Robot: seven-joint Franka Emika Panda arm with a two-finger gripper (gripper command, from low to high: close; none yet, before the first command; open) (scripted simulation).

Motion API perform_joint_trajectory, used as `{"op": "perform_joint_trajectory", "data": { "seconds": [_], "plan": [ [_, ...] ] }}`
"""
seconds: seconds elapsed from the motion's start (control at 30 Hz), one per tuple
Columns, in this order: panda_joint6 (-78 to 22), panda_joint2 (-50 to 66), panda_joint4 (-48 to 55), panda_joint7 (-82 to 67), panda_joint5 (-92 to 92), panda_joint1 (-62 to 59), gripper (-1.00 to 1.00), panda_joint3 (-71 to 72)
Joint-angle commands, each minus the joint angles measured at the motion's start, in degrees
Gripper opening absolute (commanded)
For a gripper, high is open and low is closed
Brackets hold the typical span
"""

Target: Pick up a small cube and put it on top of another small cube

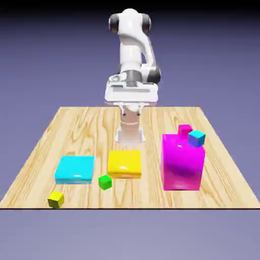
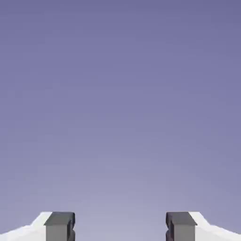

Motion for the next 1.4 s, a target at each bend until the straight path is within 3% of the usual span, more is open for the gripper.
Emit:
{"op": "perform_joint_trajectory", "data": {
  "seconds": [0.0, 1.13, 1.3, 1.33, 1.37],
  "plan": [
    [-2.39, 2.08, 1.54, -0.36, -0.94, -0.1, 0.0, 0.17],
    [-83.52, 72.67, 53.92, -12.48, -32.82, -3.6, 0.0, 5.99],
    [-76.26, 74.3, 48.09, -10.27, -35.37, -5.71, 0.0, 4.47],
    [-76.26, 74.3, 48.09, -10.27, -35.37, -5.71, -1.0, 4.47],
    [-76.26, 74.3, 48.09, -10.27, -35.37, -5.71, -1.0, 4.47]
  ]
}}
